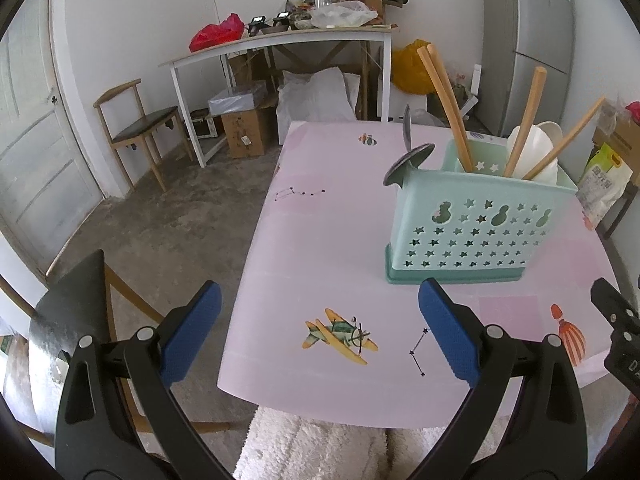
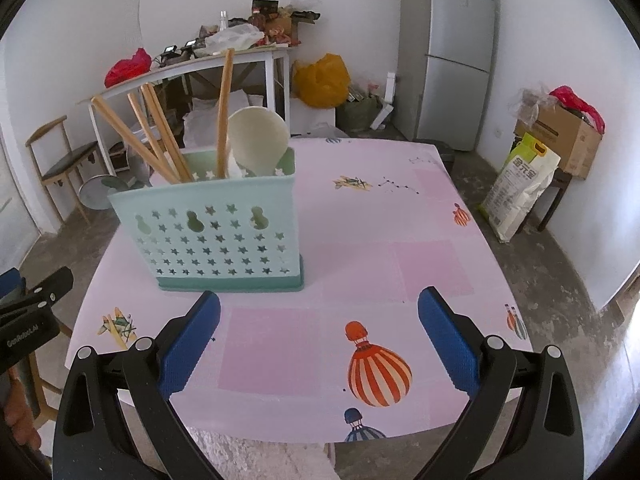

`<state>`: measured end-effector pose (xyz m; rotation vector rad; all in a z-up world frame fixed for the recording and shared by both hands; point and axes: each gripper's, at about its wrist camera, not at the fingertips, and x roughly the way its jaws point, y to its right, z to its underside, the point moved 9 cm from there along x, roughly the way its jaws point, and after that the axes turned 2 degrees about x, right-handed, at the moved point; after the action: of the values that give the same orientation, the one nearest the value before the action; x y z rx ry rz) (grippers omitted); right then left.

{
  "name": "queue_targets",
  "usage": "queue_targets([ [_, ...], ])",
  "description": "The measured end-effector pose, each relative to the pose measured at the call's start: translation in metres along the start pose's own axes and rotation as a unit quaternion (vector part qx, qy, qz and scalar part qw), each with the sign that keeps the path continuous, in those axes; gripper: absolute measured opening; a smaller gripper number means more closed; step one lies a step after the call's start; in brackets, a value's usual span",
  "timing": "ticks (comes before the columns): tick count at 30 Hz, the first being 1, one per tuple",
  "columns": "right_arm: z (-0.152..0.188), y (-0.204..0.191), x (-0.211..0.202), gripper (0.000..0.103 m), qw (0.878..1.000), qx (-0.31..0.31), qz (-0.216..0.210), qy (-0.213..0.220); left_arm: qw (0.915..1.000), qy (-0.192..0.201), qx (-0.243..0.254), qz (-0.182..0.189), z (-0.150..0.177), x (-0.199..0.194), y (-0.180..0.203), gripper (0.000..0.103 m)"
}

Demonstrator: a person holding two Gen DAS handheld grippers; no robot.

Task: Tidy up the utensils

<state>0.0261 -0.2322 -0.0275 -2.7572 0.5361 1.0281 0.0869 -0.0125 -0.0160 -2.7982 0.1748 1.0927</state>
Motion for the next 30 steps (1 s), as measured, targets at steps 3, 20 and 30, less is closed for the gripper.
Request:
queue_targets([
  [3,0.002,-0.002,0.0,0.096,1.0,-0.001,-0.007,-0.002,1.0,-0.002,-0.002,0.002,0.002,-0.001,0.003,0.095],
  [20,0.011,-0.019,-0.01,0.096,1.0,-0.01,-0.024,-0.005,0.9997,-0.001,-0.026,-0.002,0.014,-0.015,-0.007,0.095],
  [30,0.018,-0.043,-0.001,0.096,0.998,-0.007,-0.055,-0.002,0.9987,0.0,-0.049,-0.017,0.008,-0.011,-0.032,0.095],
])
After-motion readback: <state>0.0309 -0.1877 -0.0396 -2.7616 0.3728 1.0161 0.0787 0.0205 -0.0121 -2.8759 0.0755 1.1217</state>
